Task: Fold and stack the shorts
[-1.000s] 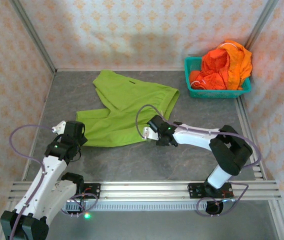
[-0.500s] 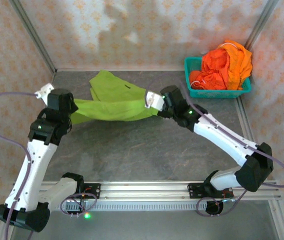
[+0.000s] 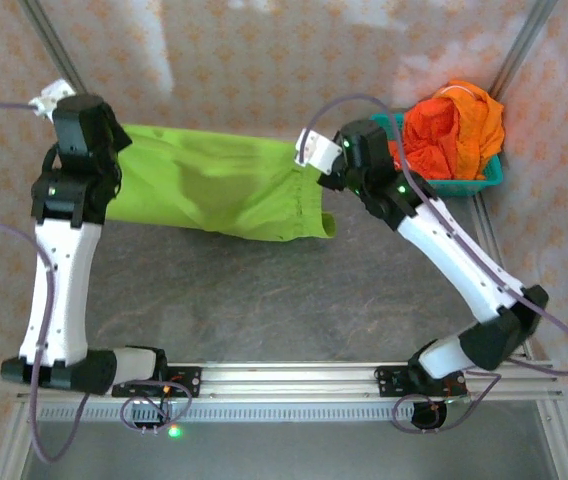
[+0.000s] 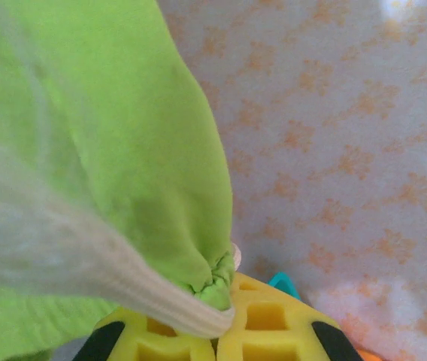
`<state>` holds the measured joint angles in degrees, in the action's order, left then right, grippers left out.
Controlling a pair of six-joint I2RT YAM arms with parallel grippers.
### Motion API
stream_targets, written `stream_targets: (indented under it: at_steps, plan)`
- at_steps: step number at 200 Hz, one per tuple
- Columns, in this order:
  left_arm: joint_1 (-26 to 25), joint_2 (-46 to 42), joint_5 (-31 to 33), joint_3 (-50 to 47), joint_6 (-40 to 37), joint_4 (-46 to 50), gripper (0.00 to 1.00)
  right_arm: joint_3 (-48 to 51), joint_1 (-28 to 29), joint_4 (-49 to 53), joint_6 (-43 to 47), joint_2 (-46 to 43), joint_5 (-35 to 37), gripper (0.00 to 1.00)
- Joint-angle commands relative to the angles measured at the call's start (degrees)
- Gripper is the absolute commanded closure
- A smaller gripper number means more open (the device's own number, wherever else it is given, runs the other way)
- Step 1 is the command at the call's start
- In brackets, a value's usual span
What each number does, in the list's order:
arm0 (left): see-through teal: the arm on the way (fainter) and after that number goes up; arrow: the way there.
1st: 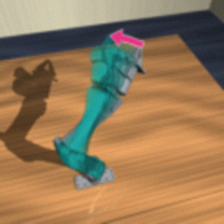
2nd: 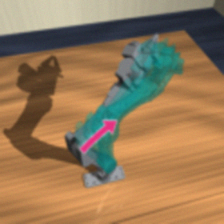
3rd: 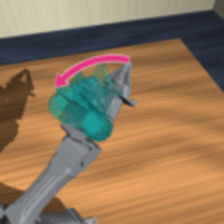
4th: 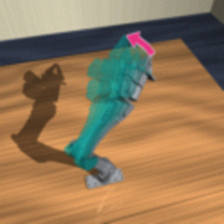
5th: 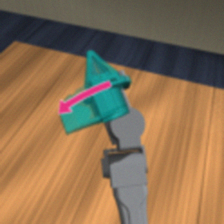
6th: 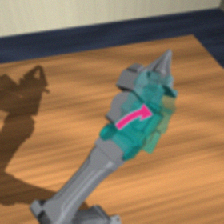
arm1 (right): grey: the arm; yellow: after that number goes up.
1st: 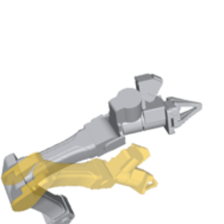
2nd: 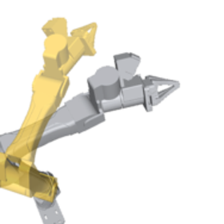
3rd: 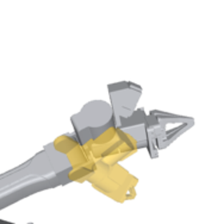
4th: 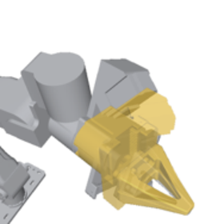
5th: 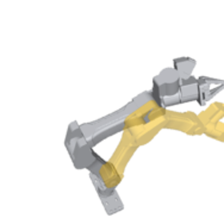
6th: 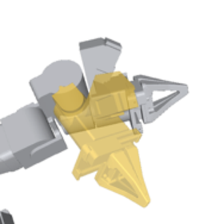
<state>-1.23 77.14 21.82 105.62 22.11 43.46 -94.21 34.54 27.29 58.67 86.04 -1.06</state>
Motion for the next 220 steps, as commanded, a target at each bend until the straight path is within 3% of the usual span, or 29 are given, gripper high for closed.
stream_targets:
  at_steps: [1, 50, 67, 88, 106, 149, 192, 220]
  plan:
    - [2.36, 8.74, 2.88, 8.63, -1.99, -0.67, 1.0, -9.98, -1.9, -4.19, -3.75, 8.28, 0.56, 1.0]
    - [4.87, 21.5, 2.92, 35.01, -1.53, 4.4, 1.0, -35.83, -3.55, -7.73, -14.37, 21.56, 2.57, 1.0]
    - [4.84, 19.34, 2.53, 37.47, -2.06, 1.2, 1.0, -34.45, -4.16, -13.48, -17.02, 19.26, 1.65, 1.0]
    - [4.86, 13.63, 0.17, 35.08, -2.91, -2.99, 1.0, -25.25, -6.23, -21.48, -19.18, 12.49, -1.64, 1.0]
    - [4.76, 5.96, -2.88, 25.26, -3.79, -8.48, 1.0, -14.43, -8.17, -26.43, -17.6, 6.53, -3.68, 1.0]
    - [4.47, -17.3, -17.62, -16.12, -3.4, -27.28, 1.0, 14.47, -10.93, -33.88, -10.44, -6.27, -9.44, 1.0]
    - [3.31, -35.63, -22.92, -47.49, 2.55, -23.02, 1.0, 36.65, -10.34, -28.48, -8.63, -19.37, -14.45, 1.0]
    - [1.79, -39.65, -20.9, -55.4, 3.41, -17.62, 1.0, 44.15, -6.4, -19.03, -8.41, -26.52, -13.72, 1.0]
